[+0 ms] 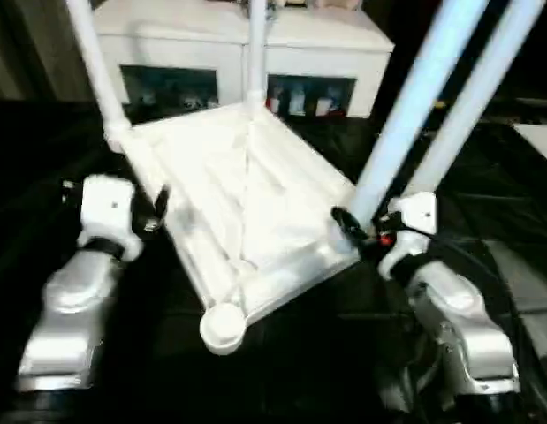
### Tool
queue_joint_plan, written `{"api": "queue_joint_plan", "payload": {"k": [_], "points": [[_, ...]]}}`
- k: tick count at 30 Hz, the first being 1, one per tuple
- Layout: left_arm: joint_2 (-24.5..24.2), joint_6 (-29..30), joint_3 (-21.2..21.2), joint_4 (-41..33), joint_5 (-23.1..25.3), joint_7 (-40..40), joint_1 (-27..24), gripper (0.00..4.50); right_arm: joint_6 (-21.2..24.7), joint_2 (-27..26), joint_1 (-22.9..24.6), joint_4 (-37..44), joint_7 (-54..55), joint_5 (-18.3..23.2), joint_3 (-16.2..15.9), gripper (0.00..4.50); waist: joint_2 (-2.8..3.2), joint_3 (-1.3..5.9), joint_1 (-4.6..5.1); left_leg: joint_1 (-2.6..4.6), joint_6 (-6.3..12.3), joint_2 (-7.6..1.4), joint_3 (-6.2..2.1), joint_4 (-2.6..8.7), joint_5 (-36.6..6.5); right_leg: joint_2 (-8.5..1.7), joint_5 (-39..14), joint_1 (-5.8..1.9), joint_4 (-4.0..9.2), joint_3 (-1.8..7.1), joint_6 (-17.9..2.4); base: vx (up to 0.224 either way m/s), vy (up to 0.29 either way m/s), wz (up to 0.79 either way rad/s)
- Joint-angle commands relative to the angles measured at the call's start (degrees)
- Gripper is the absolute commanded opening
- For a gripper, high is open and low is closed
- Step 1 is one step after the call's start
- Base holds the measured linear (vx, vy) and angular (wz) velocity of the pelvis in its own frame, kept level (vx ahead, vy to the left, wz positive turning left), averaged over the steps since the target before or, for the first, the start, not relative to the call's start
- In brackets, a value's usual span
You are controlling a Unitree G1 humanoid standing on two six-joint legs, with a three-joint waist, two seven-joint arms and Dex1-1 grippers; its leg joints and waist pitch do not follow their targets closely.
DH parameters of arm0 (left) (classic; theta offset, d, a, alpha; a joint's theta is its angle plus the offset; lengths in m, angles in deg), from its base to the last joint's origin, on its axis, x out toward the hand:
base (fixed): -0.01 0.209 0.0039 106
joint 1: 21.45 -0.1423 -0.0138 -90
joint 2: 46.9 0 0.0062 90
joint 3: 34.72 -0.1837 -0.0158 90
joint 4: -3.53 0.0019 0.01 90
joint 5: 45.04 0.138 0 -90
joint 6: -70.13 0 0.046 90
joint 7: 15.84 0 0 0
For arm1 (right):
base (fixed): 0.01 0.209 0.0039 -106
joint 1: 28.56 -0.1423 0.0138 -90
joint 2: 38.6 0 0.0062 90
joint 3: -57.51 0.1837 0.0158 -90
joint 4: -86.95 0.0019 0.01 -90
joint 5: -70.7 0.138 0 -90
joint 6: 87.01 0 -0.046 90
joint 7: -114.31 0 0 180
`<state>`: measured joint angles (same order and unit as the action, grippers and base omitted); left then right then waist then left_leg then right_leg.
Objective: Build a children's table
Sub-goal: Move to table
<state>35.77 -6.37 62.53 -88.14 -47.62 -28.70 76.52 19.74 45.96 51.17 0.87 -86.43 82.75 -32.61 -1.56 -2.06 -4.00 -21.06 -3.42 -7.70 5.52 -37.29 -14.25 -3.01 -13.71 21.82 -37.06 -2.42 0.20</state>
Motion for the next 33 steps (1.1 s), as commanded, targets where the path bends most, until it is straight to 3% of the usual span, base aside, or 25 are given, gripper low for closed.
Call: {"api": "queue_joint_plan", "payload": {"k": [1,2,5,7,8,13,17,18,20,22,25,28,31,33], "points": [[-0.5,2.4,-1.0,0.2,0.8,-1.8,-0.9,3.67,-1.8,0.8,-0.8,-0.5,2.1,-1.4,2.3,1.86,0.92,2.39,0.16,1.02,-0.34,-4.15,-0.28,5.77,0.4,-4.54,6.5,-3.0,3.35,2.57,-13.1,-0.057,0.015,0.04],[-1.0,3.2,-1.4,0.2,0.8,-2.2,-1.3,3.67,-2.3,0.3,-1.1,-1.0,3.4,-1.7,3.2,1.86,0.92,2.11,0.1,1.46,-1.17,-4.49,0.03,6.31,-5.9,-4.84,1.6,-2.64,3.79,2.73,-13.2,-0.061,0.008,0.08],[-1.7,4.4,-2.9,0.4,1.0,-3.0,-1.8,3.67,-3.7,0.6,-1.2,-2.3,5.3,-4.3,3.2,1.86,1.0,1.39,0.24,1.67,-2.67,-4.79,0.78,7.22,-15.7,-5.06,-9.3,-1.91,4.89,3.04,-11.7,-0.06,0.002,0.06],[-2.1,4.5,-3.5,0.7,1.3,-3.4,-1.9,3.67,-4.4,1.1,-1.0,-2.6,5.5,-5.4,2.6,1.86,0.96,1.17,0.22,1.79,-3.04,-4.79,0.82,7.4,-18.1,-5.22,-13.3,-1.72,5.35,3.2,-10.6,-0.028,-0.002,0.02],[-2.2,3.8,-3.6,0.9,1.6,-3.4,-1.8,3.67,-4.6,1.3,-0.8,-2.6,5.9,-5.8,2.4,1.86,0.85,1.34,0.17,1.68,-3.01,-4.81,0.81,7.46,-17.5,-5.4,-14.6,-1.84,5.56,3.39,-9.4,0.0,0.0,0.0],[-2.6,1.3,-4.8,-0.4,-1.5,-9.7,-0.9,3.67,-5.2,1.5,-0.3,-3.5,7.0,-6.6,2.3,1.86,0.58,1.72,0.14,1.15,-1.89,-4.78,1.28,7.28,-12.0,-5.28,-9.8,-2.04,5.19,3.35,-9.5,0.0,0.0,0.0],[-6.6,2.2,-8.1,0.1,-0.7,-15.9,-0.6,3.67,-5.7,1.7,-0.5,-4.4,7.1,-7.3,2.4,1.86,0.49,2.3,0.19,0.66,0.05,-4.55,1.76,6.86,-4.6,-4.9,1.4,-2.45,4.14,3.21,-11.1,0.0,0.0,0.0],[-8.0,2.2,-9.0,1.0,0.3,-17.1,-0.4,3.67,-5.6,1.8,-0.6,-4.7,7.3,-7.6,2.4,1.86,0.9,2.41,0.01,0.8,0.24,-4.5,1.72,6.77,-3.9,-4.87,2.4,-2.34,4.1,3.17,-11.1,0.0,0.0,0.0],[-10.0,2.5,-10.3,2.5,1.3,-19.6,0.2,3.67,-5.5,2.1,-0.6,-5.5,8.0,-8.4,2.5,1.86,0.73,2.43,0.21,0.8,0.85,-4.46,1.9,6.66,-2.3,-4.64,5.2,-2.32,3.94,3.08,-11.7,0.0,0.0,0.0],[-11.2,3.9,-10.9,3.1,0.7,-22.6,0.9,3.67,-5.4,2.3,-0.4,-6.3,8.7,-8.9,2.7,1.86,1.1,2.34,0.26,0.87,0.58,-4.54,1.92,6.75,-3.0,-4.7,4.8,-2.29,3.9,3.07,-12.3,0.0,0.0,0.0],[-11.2,4.9,-10.8,2.6,-1.3,-25.0,1.2,3.67,-5.4,2.2,-0.1,-6.5,9.1,-9.0,2.7,1.86,1.14,2.1,0.36,1.06,-0.36,-4.69,1.93,7.04,-5.9,-4.76,1.6,-2.18,4.11,3.05,-12.9,0.0,0.0,0.0],[-11.0,2.9,-9.7,2.4,-5.0,-28.8,2.7,3.67,-5.5,2.2,0.3,-6.5,9.1,-9.0,2.5,1.86,0.94,1.93,0.24,1.18,-0.93,-4.81,2.04,7.27,-8.6,-4.93,-2.0,-2.02,4.41,3.2,-13.1,0.0,0.0,0.0],[-11.9,1.4,-9.3,2.8,-6.8,-31.9,4.2,3.67,-5.6,2.2,0.4,-6.4,8.8,-8.9,2.5,1.86,0.92,1.88,0.27,1.11,-1.01,-4.83,2.05,7.36,-8.9,-4.89,-2.3,-2.03,4.45,3.23,-12.9,0.0,0.0,0.0],[-15.1,0.4,-10.3,1.9,-8.7,-38.3,5.4,3.67,-5.9,2.2,0.2,-6.5,7.9,-8.6,2.4,1.86,0.83,1.87,0.2,1.08,-0.84,-4.74,2.03,7.42,-8.9,-4.95,-3.1,-2.04,4.48,3.25,-12.6,0.0,0.0,0.0]]}}
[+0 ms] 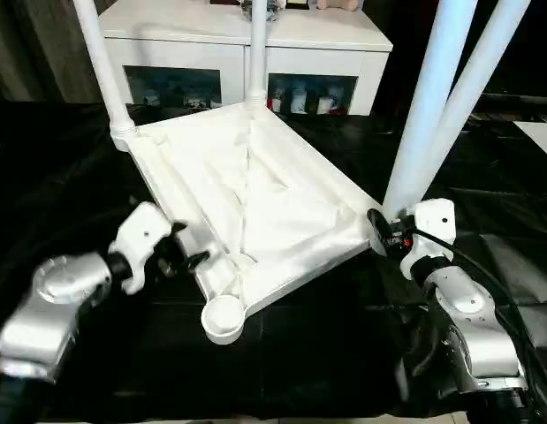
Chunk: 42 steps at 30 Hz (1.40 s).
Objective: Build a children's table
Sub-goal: Move to table, then rotate table base
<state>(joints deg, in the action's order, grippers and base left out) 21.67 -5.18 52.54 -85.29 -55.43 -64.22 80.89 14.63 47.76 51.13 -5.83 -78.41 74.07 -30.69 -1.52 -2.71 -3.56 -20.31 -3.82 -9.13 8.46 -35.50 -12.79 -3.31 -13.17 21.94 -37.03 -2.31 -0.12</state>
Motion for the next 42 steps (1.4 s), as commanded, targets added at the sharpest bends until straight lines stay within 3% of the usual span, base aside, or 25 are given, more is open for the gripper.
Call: {"api": "queue_joint_plan", "payload": {"k": [1,3,4,5,8,9,12,18,27,32,37,42], "points": [[-3.2,-0.2,-1.3,-1.7,-2.0,-7.2,1.8,3.67,-1.2,0.7,0.2,0.2,-1.1,0.2,0.2,1.86,0.92,2.47,-0.1,0.37,-0.63,-3.35,-0.89,5.7,-10.6,-4.58,-3.9,-2.08,4.39,3.13,-12.1,0.0,0.0,0.0],[-7.4,-1.3,-3.9,-2.2,-0.9,-14.0,4.6,3.67,-2.2,1.2,0.2,1.0,-4.1,1.4,-0.8,1.86,1.14,2.52,-0.1,0.54,-0.64,-3.35,-0.91,5.74,-10.9,-4.53,-4.2,-1.96,4.32,3.13,-12.0,0.0,0.0,0.0],[-7.4,-1.3,-3.9,-2.2,-0.9,-14.0,4.6,3.67,-2.2,1.2,0.2,1.0,-4.1,1.4,-0.8,1.86,1.11,2.47,0.04,0.52,-0.67,-3.41,-0.87,5.74,-10.8,-4.54,-3.6,-1.99,4.26,3.14,-12.2,0.0,0.0,0.0],[-9.3,-3.0,-5.7,-1.8,1.1,-17.2,6.6,3.97,-2.8,1.6,0.4,1.7,-5.7,2.1,-1.3,1.86,1.0,2.43,-0.01,0.39,-0.51,-3.43,-0.85,5.72,-9.7,-4.66,-2.4,-2.18,4.34,3.15,-12.5,0.0,0.0,0.0],[-10.5,-4.5,-7.1,-1.2,2.9,-19.1,8.2,4.03,-3.1,2.0,0.6,2.2,-6.8,2.6,-1.6,1.86,1.16,2.6,0.03,0.3,-0.52,-3.49,-0.68,5.52,-7.8,-4.75,0.5,-2.39,3.97,3.11,-13.2,0.0,0.0,0.0],[-12.5,-7.4,-9.9,0.5,6.5,-22.2,10.9,4.12,-3.5,2.5,1.0,2.9,-8.3,3.1,-2.0,1.86,1.52,2.58,-0.04,0.39,-0.47,-3.49,-0.74,5.52,-7.9,-4.72,0.3,-2.32,4.05,3.12,-13.1,0.0,0.0,0.0],[-14.0,-13.3,-13.5,4.3,12.2,-24.2,14.0,4.41,-3.4,2.8,1.3,3.6,-9.3,3.7,-2.1,1.86,1.27,2.65,-0.05,0.49,-0.67,-3.56,-0.69,5.57,-8.6,-4.72,-0.3,-2.41,4.1,3.17,-12.2,0.0,0.0,0.0],[-12.6,-20.9,-19.1,9.1,17.6,-25.6,16.8,4.47,-2.9,3.2,1.8,5.2,-12.5,4.9,-3.1,1.86,1.39,2.64,-0.04,0.46,-1.05,-3.7,-0.6,5.55,-8.6,-4.85,0.5,-2.33,3.94,3.13,-13.6,0.0,0.0,0.0],[-4.9,-34.9,-26.7,23.7,25.3,-24.4,24.8,4.47,-3.2,3.2,2.3,5.5,-14.5,5.0,-4.7,1.86,1.07,2.94,-0.42,0.37,-0.86,-3.88,-0.57,5.36,-7.0,-5.24,2.3,-2.65,3.79,3.17,-13.7,0.0,0.0,0.0],[-2.9,-38.8,-28.9,29.2,27.3,-24.7,27.7,4.47,-3.3,3.4,2.4,5.7,-15.1,4.6,-5.4,1.86,1.1,2.98,-0.46,0.36,-0.51,-3.87,-0.5,5.23,-6.2,-5.27,4.1,-2.63,3.7,3.13,-14.2,0.0,0.0,0.0],[-2.6,-37.9,-29.5,32.4,27.4,-28.0,29.2,3.98,-3.2,3.7,2.8,6.1,-14.9,4.8,-5.4,1.86,1.34,2.94,-0.55,0.58,-1.01,-4.1,-0.52,5.34,-7.5,-5.46,3.2,-2.52,3.7,3.16,-14.8,0.0,0.0,0.0],[-3.2,-36.7,-29.5,34.3,27.1,-31.0,30.3,3.53,-3.5,4.0,3.2,6.2,-15.0,4.3,-5.7,1.86,1.11,2.88,-0.59,0.49,-0.75,-4.08,-0.45,5.34,-7.6,-5.54,2.9,-2.61,3.78,3.21,-15.0,0.0,0.0,0.0]]}}
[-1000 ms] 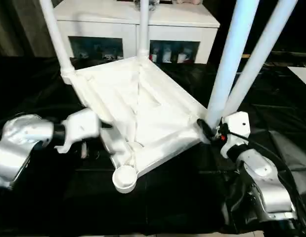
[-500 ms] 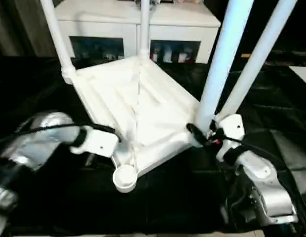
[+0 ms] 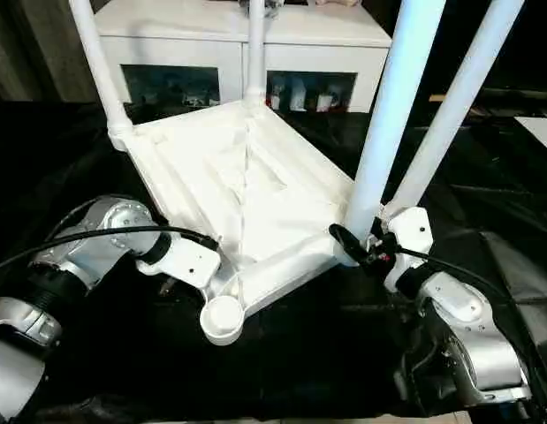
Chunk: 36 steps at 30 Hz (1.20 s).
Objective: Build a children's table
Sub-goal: Rotate table base
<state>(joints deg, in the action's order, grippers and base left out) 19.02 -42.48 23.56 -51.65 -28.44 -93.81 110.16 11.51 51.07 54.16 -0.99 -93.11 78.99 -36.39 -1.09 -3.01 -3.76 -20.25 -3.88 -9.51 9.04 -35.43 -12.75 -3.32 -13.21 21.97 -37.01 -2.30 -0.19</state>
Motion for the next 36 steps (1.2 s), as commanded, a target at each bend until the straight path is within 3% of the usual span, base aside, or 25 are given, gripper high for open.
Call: {"api": "queue_joint_plan", "payload": {"k": [1,5,6,7,11,19,29,31,33,34,36], "points": [[-0.7,1.1,-0.4,0.6,-0.2,-2.3,1.2,3.36,-0.5,0.7,0.2,1.3,-0.4,-0.7,-0.1,1.86,0.72,3.14,-0.34,0.43,-0.69,-3.75,-1.08,5.33,-7.7,-5.53,2.6,-2.62,3.75,3.19,-14.9,0.0,0.0,0.0],[-0.8,1.6,-0.3,0.1,-0.2,-3.0,1.3,3.18,-0.6,0.7,0.1,1.1,-0.4,-0.7,-0.2,1.86,0.77,3.11,-0.33,0.52,-0.84,-3.9,-1.03,5.41,-8.6,-5.58,1.7,-2.55,3.8,3.17,-15.1,0.0,0.0,0.0],[-1.0,2.2,-0.1,-1.1,-0.4,-3.7,1.0,3.1,-0.8,0.8,-0.1,0.9,-0.5,-0.8,-0.4,1.86,0.08,3.11,-0.27,0.38,-0.6,-3.89,-0.97,5.41,-8.0,-5.57,2.3,-2.69,3.78,3.17,-15.1,0.0,0.0,0.0],[-1.1,2.6,0.0,-1.6,-0.4,-3.9,0.8,2.93,-0.9,0.8,-0.1,0.8,-0.5,-0.8,-0.4,1.86,0.41,3.12,-0.4,0.37,-0.34,-3.87,-0.99,5.35,-7.4,-5.7,2.5,-2.67,3.71,3.19,-15.2,0.0,0.0,0.0],[-0.4,6.6,1.5,-3.1,-1.9,-4.4,-0.5,2.74,-1.2,0.7,0.0,0.6,-0.5,-1.1,-0.8,1.86,0.4,3.04,-0.37,0.47,0.0,-3.9,-0.76,5.3,-7.3,-5.66,1.8,-2.51,3.76,3.18,-15.3,0.0,0.0,0.0],[-1.0,8.6,1.8,-5.1,-2.0,-5.0,-2.3,2.19,-1.6,0.7,0.2,0.5,-0.5,-1.2,-1.2,1.86,0.41,3.01,-0.26,0.45,-0.11,-3.96,-0.55,5.35,-7.6,-5.5,1.4,-2.48,3.84,3.21,-15.1,0.0,0.0,0.0],[-3.7,16.4,1.6,-14.4,-1.7,-7.4,-6.9,1.42,-2.1,0.7,0.4,0.2,-0.5,-1.5,-1.3,1.86,0.37,2.99,0.09,0.41,0.51,-3.92,-0.5,5.38,-6.3,-5.38,1.8,-2.58,3.84,3.22,-14.9,0.0,0.0,0.0],[-4.3,20.3,1.8,-17.8,-1.6,-7.8,-8.5,1.33,-2.1,0.7,0.3,0.2,-0.4,-1.6,-1.3,1.86,0.66,3.04,0.12,0.41,0.56,-3.95,-0.49,5.38,-5.9,-5.42,2.4,-2.66,3.71,3.22,-15.1,0.0,0.0,0.0],[-4.4,22.5,2.1,-19.4,-1.7,-7.5,-9.3,1.25,-2.2,0.6,0.3,0.1,-0.3,-1.6,-1.3,1.86,0.4,2.86,0.28,0.3,0.73,-3.83,-0.41,5.44,-6.5,-5.29,0.6,-2.65,4.03,3.23,-15.0,0.0,0.0,0.0],[-3.7,28.1,3.2,-23.0,-2.5,-6.2,-11.3,1.19,-2.2,0.6,0.3,0.1,-0.3,-1.6,-1.1,1.86,0.52,2.99,0.33,0.44,0.52,-3.93,-0.3,5.42,-6.4,-5.39,0.5,-2.7,3.92,3.3,-15.1,0.0,0.0,0.0],[-2.4,32.4,4.6,-25.4,-3.0,-3.6,-12.9,1.12,-2.4,0.6,0.4,0.0,-0.2,-1.7,-1.0,1.86,0.4,2.8,0.37,0.27,0.93,-3.84,-0.34,5.43,-6.2,-5.24,-0.3,-2.63,4.17,3.25,-15.0,0.0,0.0,0.0]]}}
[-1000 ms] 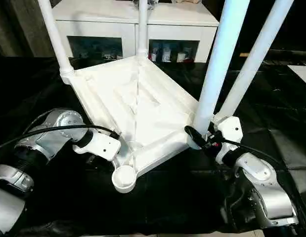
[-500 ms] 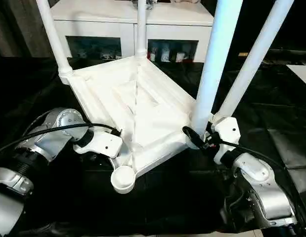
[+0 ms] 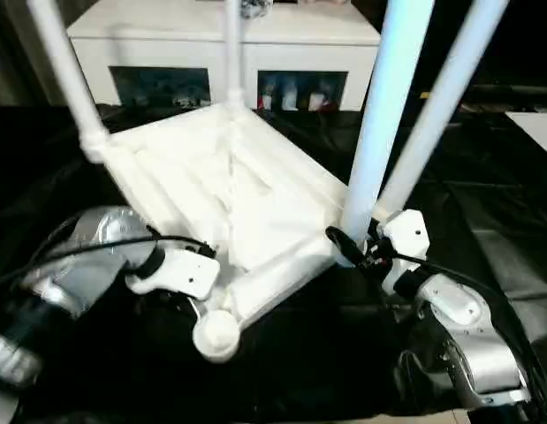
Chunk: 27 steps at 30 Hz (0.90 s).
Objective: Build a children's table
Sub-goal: Rotate table base
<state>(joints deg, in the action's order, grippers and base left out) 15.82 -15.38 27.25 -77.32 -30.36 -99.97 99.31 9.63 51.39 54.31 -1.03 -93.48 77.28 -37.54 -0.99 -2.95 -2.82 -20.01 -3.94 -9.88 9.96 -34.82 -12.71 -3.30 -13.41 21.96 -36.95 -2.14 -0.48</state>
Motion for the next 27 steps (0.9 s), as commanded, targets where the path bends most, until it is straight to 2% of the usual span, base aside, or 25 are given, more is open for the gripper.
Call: {"api": "queue_joint_plan", "payload": {"k": [1,2,3,5,7,8,10,11,13,15,16,19,21,24,25,27], "points": [[1.3,7.2,1.4,-0.5,-0.9,3.8,-2.7,1.1,-0.5,0.3,0.2,0.0,0.2,0.0,0.2,1.86,0.33,2.77,-0.56,0.1,1.06,-3.51,-1.22,4.76,-6.4,-5.32,-0.7,-2.62,4.13,3.15,-14.9,0.0,0.0,0.0],[1.8,8.9,2.0,-1.3,-0.6,5.0,-3.3,1.08,-0.6,0.3,0.2,0.1,0.2,-0.1,0.2,1.86,0.55,2.72,-0.6,0.13,1.1,-3.52,-1.23,4.8,-6.7,-5.29,-1.6,-2.56,4.27,3.16,-14.9,0.0,0.0,0.0],[1.9,9.2,2.0,-1.4,-0.5,5.2,-3.4,1.06,-0.6,0.3,0.2,0.1,0.2,-0.1,0.2,1.86,0.47,2.69,-0.59,0.06,1.13,-3.46,-1.24,4.78,-6.9,-5.2,-2.0,-2.53,4.36,3.14,-14.9,0.0,0.0,0.0],[3.8,15.6,3.8,-3.7,0.8,9.3,-5.4,1.03,-0.7,0.3,0.2,0.0,0.4,-0.1,0.5,1.86,0.27,2.66,-0.34,-0.17,1.08,-3.41,-1.32,4.86,-7.2,-5.16,-3.0,-2.8,4.4,3.09,-14.5,0.0,0.0,0.0],[5.5,20.4,4.8,-5.6,1.5,12.1,-6.9,1.02,-0.7,0.3,0.1,0.0,0.5,-0.1,0.6,1.86,0.34,2.6,-0.28,-0.12,1.42,-3.27,-1.31,4.75,-7.3,-5.17,-4.5,-2.65,4.71,3.15,-14.2,0.0,0.0,0.0],[6.0,21.9,5.2,-6.1,1.7,12.8,-7.4,1.0,-0.7,0.3,0.1,-0.1,0.5,-0.1,0.7,1.86,0.25,2.63,0.05,-0.34,1.51,-3.32,-1.38,4.77,-7.0,-5.19,-4.6,-2.9,4.64,3.11,-14.2,0.0,0.0,0.0],[7.7,25.4,6.0,-7.5,2.0,15.0,-8.7,0.99,-0.7,0.4,0.1,-0.1,0.5,-0.1,0.8,1.86,0.0,2.6,0.2,-0.33,2.05,-3.15,-1.38,4.71,-6.8,-5.01,-5.3,-2.75,4.84,3.08,-13.8,0.0,0.0,0.0],[8.5,27.1,6.3,-8.1,2.0,15.8,-9.2,0.98,-0.7,0.4,0.1,-0.1,0.5,-0.1,0.9,1.86,0.16,2.65,0.32,-0.45,2.2,-3.18,-1.41,4.67,-6.2,-5.13,-4.9,-2.92,4.76,3.06,-14.0,0.0,0.0,0.0],[10.2,29.2,6.8,-8.8,2.2,17.6,-9.7,0.94,-0.7,0.5,0.0,-0.2,0.4,-0.2,1.0,1.86,0.01,2.65,0.27,-0.38,2.59,-3.14,-1.37,4.59,-6.1,-5.0,-5.0,-2.74,4.92,3.03,-13.8,0.0,0.0,0.0],[11.8,31.0,6.7,-9.3,2.5,19.6,-10.2,0.9,-0.6,0.6,0.0,-0.2,0.4,-0.2,1.0,1.86,0.16,2.72,0.2,-0.28,3.14,-3.14,-1.33,4.5,-5.7,-4.94,-4.2,-2.65,4.85,3.01,-14.2,0.0,0.0,0.0],[12.7,31.6,6.8,-9.4,2.5,20.7,-10.4,0.9,-0.6,0.7,-0.1,-0.2,0.3,-0.2,1.1,1.86,-0.06,2.77,0.15,-0.33,3.5,-3.12,-1.28,4.43,-5.2,-4.91,-3.5,-2.72,4.78,3.01,-14.3,0.0,0.0,0.0],[17.4,36.0,7.5,-11.2,2.0,24.6,-11.0,0.8,-0.4,1.0,-0.3,-0.3,0.2,-0.1,1.4,1.86,-0.19,2.74,0.1,-0.32,4.03,-3.18,-1.27,4.38,-5.0,-4.95,-3.3,-2.68,4.91,2.95,-14.4,0.0,0.0,0.0],[18.9,37.2,7.7,-11.5,1.6,25.6,-11.0,0.76,-0.4,1.1,-0.4,-0.4,0.3,-0.1,1.5,1.86,-0.2,2.72,-0.02,-0.38,4.25,-3.11,-1.25,4.37,-5.1,-4.99,-4.3,-2.69,5.04,2.98,-14.1,0.0,0.0,0.0],[23.7,39.2,7.9,-11.8,0.1,28.5,-10.4,0.63,0.0,1.4,-0.8,-0.7,0.7,-0.2,1.9,1.86,-0.23,2.75,-0.21,-0.39,4.48,-3.06,-1.26,4.28,-4.9,-4.89,-4.6,-2.63,5.14,2.89,-13.9,0.0,0.0,0.0],[26.2,39.4,8.2,-10.6,0.0,31.1,-9.5,0.63,0.1,1.4,-0.9,-0.9,0.9,-0.2,2.1,1.86,-0.35,2.79,-0.26,-0.41,4.65,-3.16,-1.22,4.27,-4.6,-4.96,-4.1,-2.69,5.12,2.93,-14.1,0.0,0.0,0.0],[28.1,39.0,8.3,-9.4,-0.2,32.7,-8.7,0.57,0.2,1.6,-1.1,-1.0,1.0,-0.2,2.2,1.86,-0.25,2.87,-0.53,-0.34,4.85,-3.07,-1.21,4.18,-4.3,-4.86,-3.3,-2.62,5.1,2.92,-14.0,0.0,0.0,0.0]]}}
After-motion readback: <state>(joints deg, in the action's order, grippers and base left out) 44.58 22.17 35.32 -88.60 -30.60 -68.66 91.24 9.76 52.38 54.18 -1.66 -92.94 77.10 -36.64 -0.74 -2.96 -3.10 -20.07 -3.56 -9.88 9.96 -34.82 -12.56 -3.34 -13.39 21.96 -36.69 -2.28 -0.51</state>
